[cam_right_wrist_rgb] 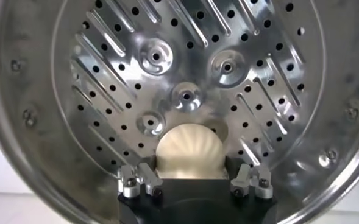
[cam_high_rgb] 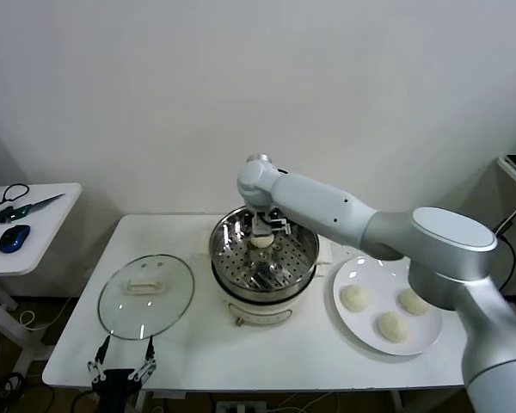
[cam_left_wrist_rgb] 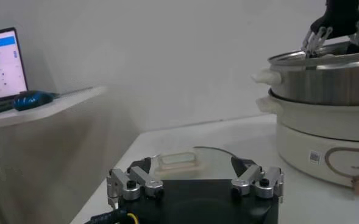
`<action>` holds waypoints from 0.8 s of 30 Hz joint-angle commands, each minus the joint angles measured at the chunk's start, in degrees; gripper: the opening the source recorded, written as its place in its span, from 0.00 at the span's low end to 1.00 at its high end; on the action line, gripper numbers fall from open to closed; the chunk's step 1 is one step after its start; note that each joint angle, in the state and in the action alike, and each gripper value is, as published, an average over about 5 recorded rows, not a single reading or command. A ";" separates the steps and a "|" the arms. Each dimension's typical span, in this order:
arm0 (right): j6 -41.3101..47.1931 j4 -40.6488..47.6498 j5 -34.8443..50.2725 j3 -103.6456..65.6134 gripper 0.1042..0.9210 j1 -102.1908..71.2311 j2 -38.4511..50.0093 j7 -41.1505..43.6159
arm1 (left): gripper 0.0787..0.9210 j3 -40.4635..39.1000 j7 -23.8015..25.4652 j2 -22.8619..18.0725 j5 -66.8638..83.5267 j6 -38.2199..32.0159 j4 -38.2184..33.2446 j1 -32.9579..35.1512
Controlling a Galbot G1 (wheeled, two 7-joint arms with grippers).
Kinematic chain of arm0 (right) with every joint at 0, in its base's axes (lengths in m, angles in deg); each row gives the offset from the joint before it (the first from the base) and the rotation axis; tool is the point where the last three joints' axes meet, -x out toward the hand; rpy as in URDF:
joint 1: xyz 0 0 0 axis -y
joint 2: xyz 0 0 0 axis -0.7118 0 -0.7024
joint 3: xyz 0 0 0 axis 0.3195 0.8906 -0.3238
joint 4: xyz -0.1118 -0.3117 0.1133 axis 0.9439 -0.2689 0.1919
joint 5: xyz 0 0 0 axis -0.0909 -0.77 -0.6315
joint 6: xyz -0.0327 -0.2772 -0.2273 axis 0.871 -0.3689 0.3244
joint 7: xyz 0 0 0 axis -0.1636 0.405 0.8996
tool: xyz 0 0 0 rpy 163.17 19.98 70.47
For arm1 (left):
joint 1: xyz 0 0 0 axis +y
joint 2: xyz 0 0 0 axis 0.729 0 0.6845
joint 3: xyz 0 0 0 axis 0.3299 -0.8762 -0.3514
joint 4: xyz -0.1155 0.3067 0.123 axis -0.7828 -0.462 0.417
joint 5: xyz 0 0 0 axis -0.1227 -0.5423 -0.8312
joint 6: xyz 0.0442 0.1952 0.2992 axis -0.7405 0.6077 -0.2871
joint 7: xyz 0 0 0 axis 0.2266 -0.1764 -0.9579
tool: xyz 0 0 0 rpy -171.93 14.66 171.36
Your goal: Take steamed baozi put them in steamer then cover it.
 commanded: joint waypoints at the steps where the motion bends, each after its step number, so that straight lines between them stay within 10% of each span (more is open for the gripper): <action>1: 0.25 1.20 -0.93 -0.23 0.86 -1.36 -0.81 -0.45 | 0.88 -0.03 -0.01 -0.13 -0.12 -0.04 -0.04 0.12; 14: 0.15 -5.29 11.84 1.62 0.88 9.49 5.67 1.91 | 0.88 -0.15 0.09 -0.42 -0.48 -0.25 -0.87 0.67; 20: 7.85 -8.19 29.31 10.78 0.88 18.76 14.20 -4.03 | 0.88 -0.34 0.21 -0.45 -0.75 -0.30 -1.51 0.77; 24: 27.77 -14.14 52.50 23.29 0.88 26.27 23.37 -9.77 | 0.88 -0.58 0.22 -0.53 -0.75 -0.47 -1.92 1.14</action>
